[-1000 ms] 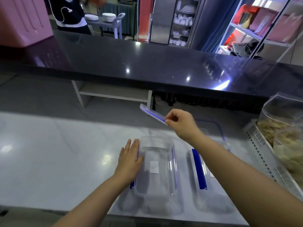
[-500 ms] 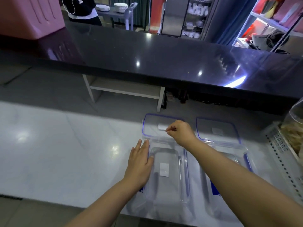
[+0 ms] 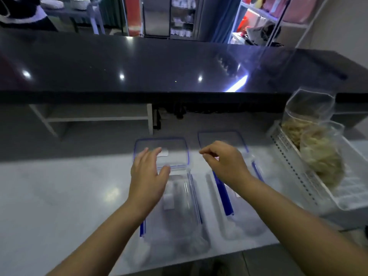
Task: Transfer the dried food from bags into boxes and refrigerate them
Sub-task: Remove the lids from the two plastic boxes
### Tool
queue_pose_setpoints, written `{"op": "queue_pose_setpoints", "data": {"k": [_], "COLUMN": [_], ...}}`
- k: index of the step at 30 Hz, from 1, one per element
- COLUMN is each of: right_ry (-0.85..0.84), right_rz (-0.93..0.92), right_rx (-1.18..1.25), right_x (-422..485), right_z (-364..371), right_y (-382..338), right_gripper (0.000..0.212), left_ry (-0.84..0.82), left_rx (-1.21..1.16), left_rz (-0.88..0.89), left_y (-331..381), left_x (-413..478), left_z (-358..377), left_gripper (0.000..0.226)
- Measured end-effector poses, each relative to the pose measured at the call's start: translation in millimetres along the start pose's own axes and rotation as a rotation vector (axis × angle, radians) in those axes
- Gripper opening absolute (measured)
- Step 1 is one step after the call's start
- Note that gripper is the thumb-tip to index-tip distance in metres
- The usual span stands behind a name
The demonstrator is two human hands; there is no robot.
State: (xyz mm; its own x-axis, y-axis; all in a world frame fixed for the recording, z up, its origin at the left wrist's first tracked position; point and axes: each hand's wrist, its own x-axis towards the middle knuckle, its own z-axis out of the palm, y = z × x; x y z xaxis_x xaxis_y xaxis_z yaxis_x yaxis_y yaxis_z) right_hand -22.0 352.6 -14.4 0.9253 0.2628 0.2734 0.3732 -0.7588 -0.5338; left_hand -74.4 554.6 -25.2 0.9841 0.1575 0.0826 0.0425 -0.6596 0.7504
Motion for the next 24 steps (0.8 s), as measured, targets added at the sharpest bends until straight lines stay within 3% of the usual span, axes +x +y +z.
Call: {"op": "queue_pose_setpoints", "data": {"k": [8, 12, 24], "right_ry": [0.307, 0.439, 0.378], "right_rz": [-0.132, -0.088, 0.183], "right_rx": [-0.133, -0.184, -0.129], "right_x": [-62.5, -91.7, -135.1], "right_z": [-103.1, -150.2, -228.3], "right_y": [43.9, 90.6, 262.8], "right_gripper": [0.021, 0.009, 0.015], "left_ry": [-0.079, -0.137, -0.108], "left_rx": [-0.076, -0.073, 0.088], "left_rz": [0.229, 0.331, 0.526], "left_y": [96.5, 139.2, 278.5], "left_x": [5.0, 1.6, 3.9], "left_z": [49.9, 88.7, 218.6], "left_gripper": [0.045, 0.047, 0.048]}}
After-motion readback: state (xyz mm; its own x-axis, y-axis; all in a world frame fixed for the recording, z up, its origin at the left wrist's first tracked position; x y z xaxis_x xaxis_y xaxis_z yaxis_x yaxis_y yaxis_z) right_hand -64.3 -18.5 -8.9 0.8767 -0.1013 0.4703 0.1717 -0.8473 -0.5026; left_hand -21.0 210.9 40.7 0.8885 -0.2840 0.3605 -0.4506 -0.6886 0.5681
